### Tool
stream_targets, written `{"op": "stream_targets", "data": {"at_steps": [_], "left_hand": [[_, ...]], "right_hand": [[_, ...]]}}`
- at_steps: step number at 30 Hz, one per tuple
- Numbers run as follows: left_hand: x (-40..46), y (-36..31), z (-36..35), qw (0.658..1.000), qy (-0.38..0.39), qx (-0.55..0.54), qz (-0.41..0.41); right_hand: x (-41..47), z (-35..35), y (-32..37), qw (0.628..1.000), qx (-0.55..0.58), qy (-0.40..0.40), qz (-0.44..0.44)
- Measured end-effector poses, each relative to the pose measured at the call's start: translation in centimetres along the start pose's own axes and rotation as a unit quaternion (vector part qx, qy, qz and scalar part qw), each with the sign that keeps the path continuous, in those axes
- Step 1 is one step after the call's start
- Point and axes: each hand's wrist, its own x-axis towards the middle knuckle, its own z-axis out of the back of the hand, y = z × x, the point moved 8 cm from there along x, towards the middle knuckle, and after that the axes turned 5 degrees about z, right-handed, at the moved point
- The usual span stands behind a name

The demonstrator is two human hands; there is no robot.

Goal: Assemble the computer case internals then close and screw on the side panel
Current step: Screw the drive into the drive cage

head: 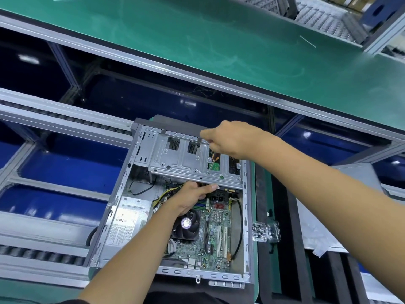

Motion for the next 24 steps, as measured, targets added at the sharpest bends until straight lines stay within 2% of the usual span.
{"op": "stream_targets", "data": {"at_steps": [2, 5, 7, 14, 19, 22, 24], "left_hand": [[0.2, 0.3, 0.0, 1.000, 0.000, 0.007, 0.007], [0.3, 0.3, 0.5, 1.000, -0.022, -0.001, 0.004], [0.5, 0.4, 0.6, 1.000, -0.030, 0.004, 0.004], [0.2, 0.2, 0.7, 0.999, -0.029, 0.037, -0.009], [0.1, 0.0, 0.9, 0.998, -0.040, 0.051, -0.013], [0.1, -0.1, 1.0, 0.998, -0.045, 0.043, -0.017], [0.3, 0.0, 1.0, 0.998, -0.044, 0.040, -0.020]], "right_hand": [[-0.3, -0.3, -0.3, 1.000, -0.011, 0.009, -0.015], [-0.8, -0.8, -0.4, 0.997, 0.049, 0.046, -0.023], [-0.9, -0.7, -0.2, 0.997, 0.042, 0.067, -0.010], [-0.7, -0.1, 0.3, 0.999, 0.030, 0.004, 0.045], [-0.6, 0.3, 0.3, 0.999, 0.004, -0.041, -0.010], [-0.5, 0.0, 0.1, 0.999, 0.004, -0.022, -0.045], [-0.4, 0.1, 0.4, 0.999, -0.013, 0.010, -0.027]]}}
